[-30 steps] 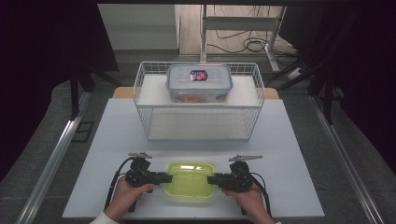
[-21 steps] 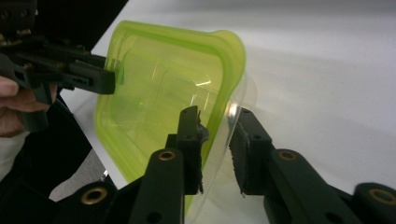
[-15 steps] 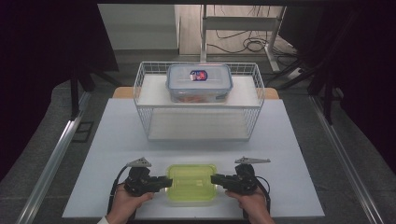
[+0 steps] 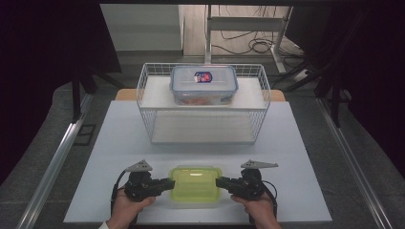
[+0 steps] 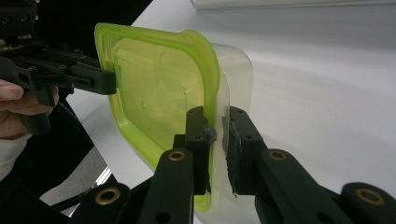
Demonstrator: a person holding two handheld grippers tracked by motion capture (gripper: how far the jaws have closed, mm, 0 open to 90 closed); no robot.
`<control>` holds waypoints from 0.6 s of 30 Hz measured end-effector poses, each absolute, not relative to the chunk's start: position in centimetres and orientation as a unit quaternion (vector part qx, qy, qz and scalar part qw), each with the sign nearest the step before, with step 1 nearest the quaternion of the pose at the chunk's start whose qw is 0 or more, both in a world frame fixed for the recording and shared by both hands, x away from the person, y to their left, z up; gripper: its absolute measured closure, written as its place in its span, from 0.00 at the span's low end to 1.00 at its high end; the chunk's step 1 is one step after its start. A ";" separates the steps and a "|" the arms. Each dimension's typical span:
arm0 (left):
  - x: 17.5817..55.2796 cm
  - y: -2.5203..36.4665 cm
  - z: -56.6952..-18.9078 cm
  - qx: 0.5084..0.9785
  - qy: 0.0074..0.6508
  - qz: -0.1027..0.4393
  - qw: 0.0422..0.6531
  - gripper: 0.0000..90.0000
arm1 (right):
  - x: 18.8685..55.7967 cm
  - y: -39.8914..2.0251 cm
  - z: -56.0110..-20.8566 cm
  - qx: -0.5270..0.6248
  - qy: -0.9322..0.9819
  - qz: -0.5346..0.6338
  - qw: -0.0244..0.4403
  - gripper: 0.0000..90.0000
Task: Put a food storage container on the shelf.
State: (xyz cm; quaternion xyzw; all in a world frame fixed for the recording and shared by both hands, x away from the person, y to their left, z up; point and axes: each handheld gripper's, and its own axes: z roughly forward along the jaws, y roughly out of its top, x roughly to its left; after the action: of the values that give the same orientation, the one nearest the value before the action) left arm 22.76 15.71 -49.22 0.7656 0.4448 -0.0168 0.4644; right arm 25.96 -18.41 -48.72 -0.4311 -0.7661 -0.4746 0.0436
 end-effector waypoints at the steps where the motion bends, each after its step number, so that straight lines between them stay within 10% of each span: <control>1: 22.7 15.7 -49.1 0.766 0.444 -0.015 0.465 0.89 | 26.0 -18.4 -48.6 -0.429 -0.766 -0.477 0.042 0.88; 18: 23.0 15.5 -46.4 0.769 0.419 0.016 0.482 0.89 | 25.5 -18.6 -45.6 -0.392 -0.770 -0.503 -0.007 0.88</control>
State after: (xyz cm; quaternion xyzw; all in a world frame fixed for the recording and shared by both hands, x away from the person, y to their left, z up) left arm 23.00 15.49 -46.40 0.7692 0.4193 0.0156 0.4819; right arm 25.50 -18.63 -45.56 -0.3922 -0.7701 -0.5030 -0.0073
